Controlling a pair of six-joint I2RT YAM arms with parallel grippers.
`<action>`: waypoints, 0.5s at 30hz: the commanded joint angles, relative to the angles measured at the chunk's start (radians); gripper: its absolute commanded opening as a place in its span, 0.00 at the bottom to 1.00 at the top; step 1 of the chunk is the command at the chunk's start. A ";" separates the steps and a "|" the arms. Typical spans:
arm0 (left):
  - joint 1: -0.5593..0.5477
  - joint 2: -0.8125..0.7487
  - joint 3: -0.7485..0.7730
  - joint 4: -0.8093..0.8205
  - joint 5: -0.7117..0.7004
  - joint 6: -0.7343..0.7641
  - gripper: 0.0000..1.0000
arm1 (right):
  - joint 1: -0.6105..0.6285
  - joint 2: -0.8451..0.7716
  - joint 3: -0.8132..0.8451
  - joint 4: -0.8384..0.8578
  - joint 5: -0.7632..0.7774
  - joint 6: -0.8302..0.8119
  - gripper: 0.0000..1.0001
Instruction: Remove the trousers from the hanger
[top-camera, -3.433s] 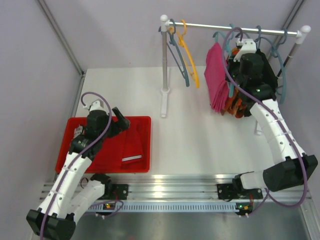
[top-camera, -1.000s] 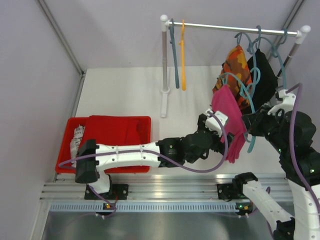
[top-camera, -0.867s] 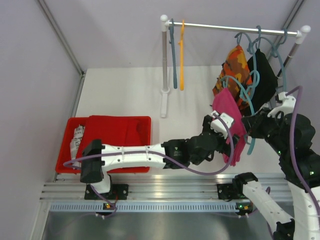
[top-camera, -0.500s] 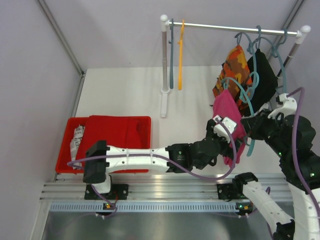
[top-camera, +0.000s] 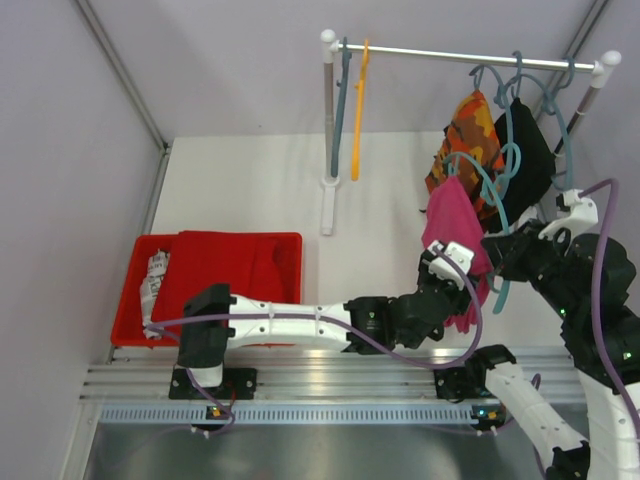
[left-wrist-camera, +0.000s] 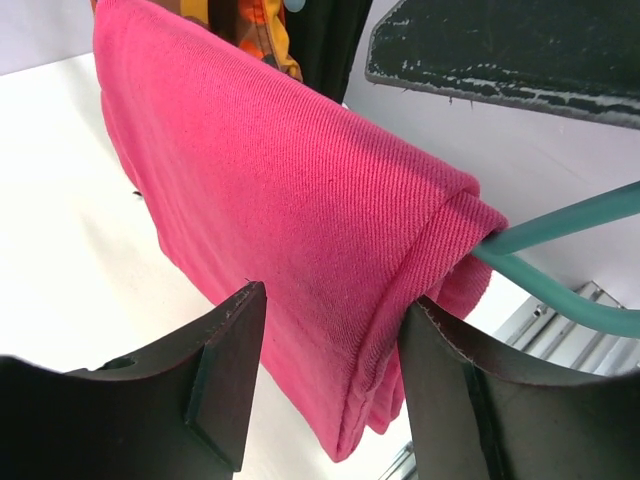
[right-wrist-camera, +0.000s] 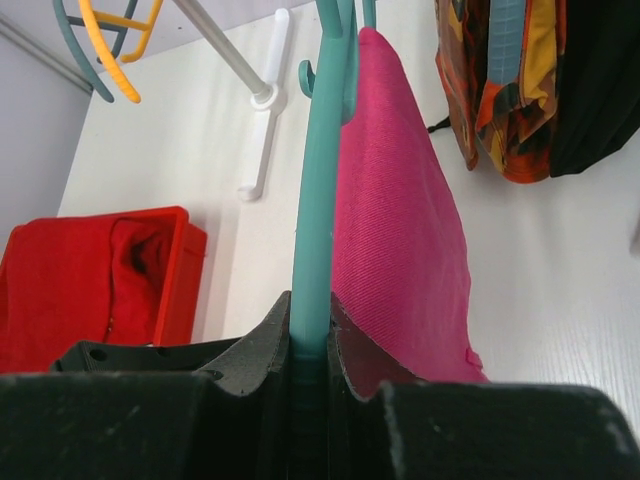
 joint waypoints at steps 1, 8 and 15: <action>0.005 -0.029 -0.022 0.069 -0.077 0.011 0.59 | -0.014 -0.020 0.036 0.218 -0.025 0.012 0.00; 0.005 0.030 0.013 0.112 -0.125 0.052 0.58 | -0.012 -0.025 0.014 0.229 -0.034 0.020 0.00; 0.005 0.037 0.032 0.181 -0.148 0.109 0.23 | -0.012 -0.029 -0.001 0.232 -0.031 0.015 0.00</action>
